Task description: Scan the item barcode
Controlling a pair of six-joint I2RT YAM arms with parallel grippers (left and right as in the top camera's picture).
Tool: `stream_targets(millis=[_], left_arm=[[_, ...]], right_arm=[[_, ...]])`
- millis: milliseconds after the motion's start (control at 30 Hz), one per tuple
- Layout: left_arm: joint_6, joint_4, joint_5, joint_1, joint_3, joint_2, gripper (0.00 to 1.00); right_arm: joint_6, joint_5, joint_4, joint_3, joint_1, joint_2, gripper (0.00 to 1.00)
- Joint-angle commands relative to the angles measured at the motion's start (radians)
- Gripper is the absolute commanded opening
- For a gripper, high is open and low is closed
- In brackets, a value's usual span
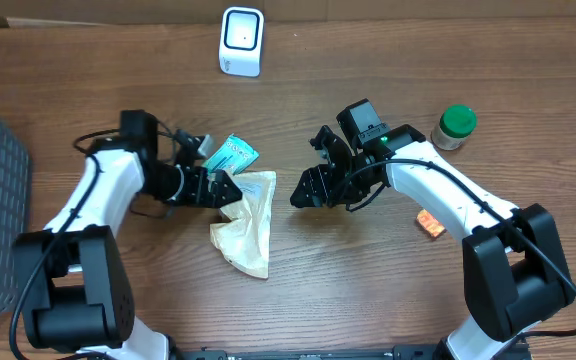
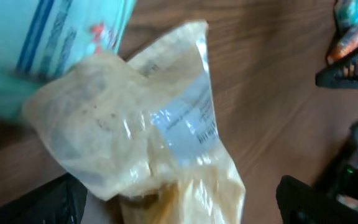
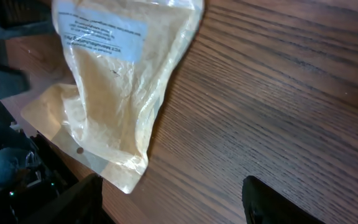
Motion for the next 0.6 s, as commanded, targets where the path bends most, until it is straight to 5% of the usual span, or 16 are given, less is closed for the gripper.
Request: stream_targets(millis=[0, 300, 567], left_arm=[[-0.117, 0.106, -0.052, -0.067, -0.047, -0.002, 1.0], [-0.259, 0.193, -0.217, -0.161, -0.068, 0.013, 0.99], [-0.259, 0.222, -0.215, -0.161, -0.071, 0.065, 0.65]], right_arm=[[-0.008, 0.002, 0.005, 0.016, 0.002, -0.015, 0.69], [-0.008, 0.003, -0.001, 0.016, 0.002, -0.015, 0.7], [-0.008, 0.002, -0.002, 0.016, 0.002, -0.015, 0.7]])
